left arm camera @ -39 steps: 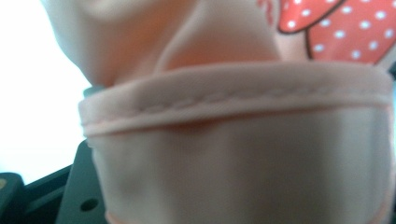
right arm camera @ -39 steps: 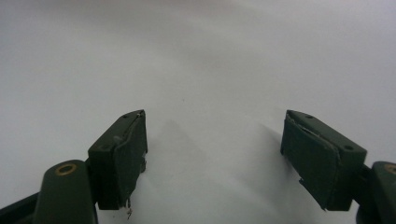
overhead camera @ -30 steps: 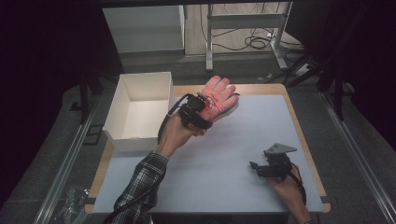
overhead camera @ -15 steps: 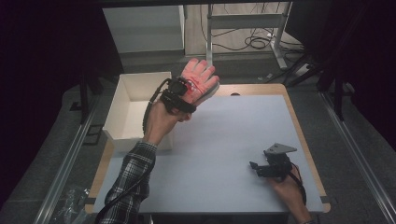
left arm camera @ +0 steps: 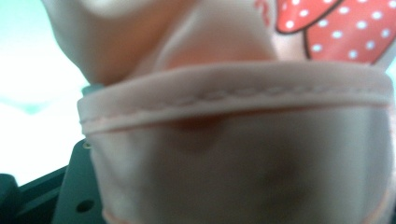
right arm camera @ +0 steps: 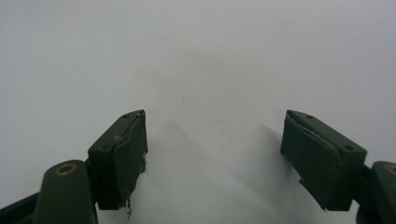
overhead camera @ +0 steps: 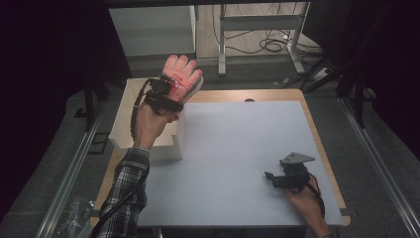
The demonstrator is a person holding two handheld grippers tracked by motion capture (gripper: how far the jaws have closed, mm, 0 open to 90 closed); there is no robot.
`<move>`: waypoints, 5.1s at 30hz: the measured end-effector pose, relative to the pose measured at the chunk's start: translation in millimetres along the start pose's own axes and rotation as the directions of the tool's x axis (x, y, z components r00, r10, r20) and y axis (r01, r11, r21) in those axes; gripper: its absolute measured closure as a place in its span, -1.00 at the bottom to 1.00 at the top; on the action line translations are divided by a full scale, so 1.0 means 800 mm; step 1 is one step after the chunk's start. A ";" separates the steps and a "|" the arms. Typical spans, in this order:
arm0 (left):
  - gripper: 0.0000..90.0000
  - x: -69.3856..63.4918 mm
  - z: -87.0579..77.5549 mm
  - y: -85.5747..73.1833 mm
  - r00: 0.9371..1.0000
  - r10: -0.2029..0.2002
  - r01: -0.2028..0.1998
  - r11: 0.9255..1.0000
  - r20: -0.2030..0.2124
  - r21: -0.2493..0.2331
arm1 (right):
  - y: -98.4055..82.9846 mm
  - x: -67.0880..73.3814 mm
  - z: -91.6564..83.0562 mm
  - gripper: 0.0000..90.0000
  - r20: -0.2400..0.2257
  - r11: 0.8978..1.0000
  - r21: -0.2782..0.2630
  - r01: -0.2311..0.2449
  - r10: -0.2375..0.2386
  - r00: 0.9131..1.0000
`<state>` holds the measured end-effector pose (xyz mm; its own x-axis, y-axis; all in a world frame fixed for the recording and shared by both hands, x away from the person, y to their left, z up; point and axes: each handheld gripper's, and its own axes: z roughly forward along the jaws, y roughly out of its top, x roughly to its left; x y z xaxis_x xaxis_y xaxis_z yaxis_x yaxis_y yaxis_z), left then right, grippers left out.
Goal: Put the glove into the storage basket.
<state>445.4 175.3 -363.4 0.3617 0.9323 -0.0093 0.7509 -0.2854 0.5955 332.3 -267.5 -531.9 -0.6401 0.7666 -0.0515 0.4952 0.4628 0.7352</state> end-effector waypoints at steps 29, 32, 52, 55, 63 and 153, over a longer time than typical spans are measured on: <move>-0.21 0.066 0.076 -0.055 0.981 -0.170 0.179 0.978 -0.088 0.105 | 0.000 0.000 0.000 -0.49 0.002 1.000 0.000 0.001 -0.001 1.000; -0.22 0.065 0.089 -0.056 0.982 -0.159 0.171 0.976 -0.099 0.133 | 0.000 0.000 0.000 -0.49 0.002 1.000 0.000 0.000 0.000 1.000; -0.33 0.049 0.153 -0.049 0.978 -0.183 0.205 0.932 -0.100 0.299 | 0.000 0.000 0.000 -0.49 0.001 1.000 0.000 -0.001 0.001 1.000; -0.42 0.049 0.158 -0.048 0.982 -0.179 0.189 0.926 -0.059 0.328 | 0.000 0.000 0.000 -0.49 0.002 1.000 0.000 0.000 0.000 1.000; -0.74 0.054 0.153 -0.050 0.984 -0.177 0.176 0.932 -0.025 0.318 | 0.000 0.000 0.000 -0.49 0.002 1.000 0.000 0.000 0.000 1.000; -0.93 -0.010 -0.025 -0.083 0.969 0.147 -0.098 0.966 0.200 -0.239 | 0.000 0.001 0.000 -0.51 0.008 1.000 0.000 0.002 -0.002 1.000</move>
<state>381.9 191.2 -387.1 0.5713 0.8166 -0.0816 0.5582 -0.3137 0.7682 331.9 -267.0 -531.9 -0.6367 0.7689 -0.0586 0.4939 0.4649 0.7348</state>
